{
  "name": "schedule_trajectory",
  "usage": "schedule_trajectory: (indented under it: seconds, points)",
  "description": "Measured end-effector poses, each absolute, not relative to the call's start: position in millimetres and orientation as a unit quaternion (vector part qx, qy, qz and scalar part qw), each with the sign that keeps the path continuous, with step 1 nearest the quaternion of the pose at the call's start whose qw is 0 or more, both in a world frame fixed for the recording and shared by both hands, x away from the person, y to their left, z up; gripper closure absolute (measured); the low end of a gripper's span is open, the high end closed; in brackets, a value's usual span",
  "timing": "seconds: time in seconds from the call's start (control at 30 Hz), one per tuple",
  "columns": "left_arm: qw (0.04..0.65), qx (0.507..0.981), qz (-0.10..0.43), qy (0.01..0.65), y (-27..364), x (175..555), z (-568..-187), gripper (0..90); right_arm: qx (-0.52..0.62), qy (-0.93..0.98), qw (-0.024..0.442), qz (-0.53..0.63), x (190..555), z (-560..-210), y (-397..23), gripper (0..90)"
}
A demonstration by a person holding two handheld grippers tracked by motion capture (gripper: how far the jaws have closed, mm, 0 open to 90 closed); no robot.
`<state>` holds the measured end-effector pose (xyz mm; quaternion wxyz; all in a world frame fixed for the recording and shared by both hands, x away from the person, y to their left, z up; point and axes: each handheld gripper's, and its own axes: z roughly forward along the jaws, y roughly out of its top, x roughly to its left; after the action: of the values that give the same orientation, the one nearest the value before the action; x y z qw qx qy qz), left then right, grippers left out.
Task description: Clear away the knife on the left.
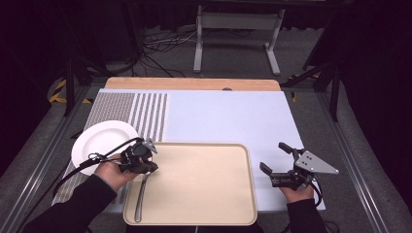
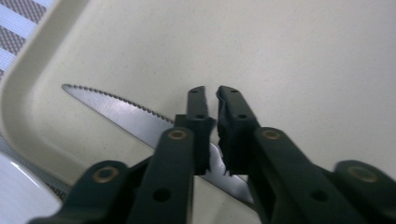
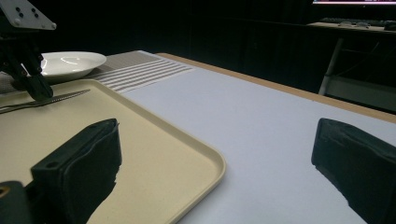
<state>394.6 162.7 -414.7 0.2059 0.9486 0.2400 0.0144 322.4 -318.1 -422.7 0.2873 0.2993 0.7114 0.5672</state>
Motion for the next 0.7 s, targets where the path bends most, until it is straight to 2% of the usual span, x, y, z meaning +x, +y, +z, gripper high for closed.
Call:
schedule_trajectory:
  seconds: [0.17, 0.2, 0.27, 0.5, 0.63, 0.7]
  points:
    - [0.227, 0.944, 0.012, 0.238, 165.8, 393.6, -407.1, 62.1, 0.299, 0.711, 0.288, 0.568, 321.6, -422.3, -318.4, 2.4]
    - [0.233, 0.944, 0.015, 0.235, 166.8, 393.4, -405.5, 62.1, 0.299, 0.711, 0.288, 0.568, 321.6, -422.3, -318.4, 2.4]
    - [0.249, 0.939, 0.019, 0.235, 169.5, 392.3, -401.2, 52.6, 0.299, 0.711, 0.288, 0.568, 321.8, -422.4, -318.0, 2.4]
    - [0.279, 0.931, 0.025, 0.236, 174.2, 390.3, -393.1, 27.6, 0.298, 0.712, 0.288, 0.566, 322.0, -422.3, -317.8, 2.4]
    - [0.288, 0.926, 0.033, 0.243, 177.1, 389.2, -389.8, 15.1, 0.298, 0.713, 0.288, 0.566, 322.1, -422.4, -317.8, 2.4]
    - [0.293, 0.924, 0.036, 0.244, 179.0, 388.2, -387.8, 11.6, 0.298, 0.713, 0.287, 0.566, 322.2, -422.5, -317.7, 2.4]
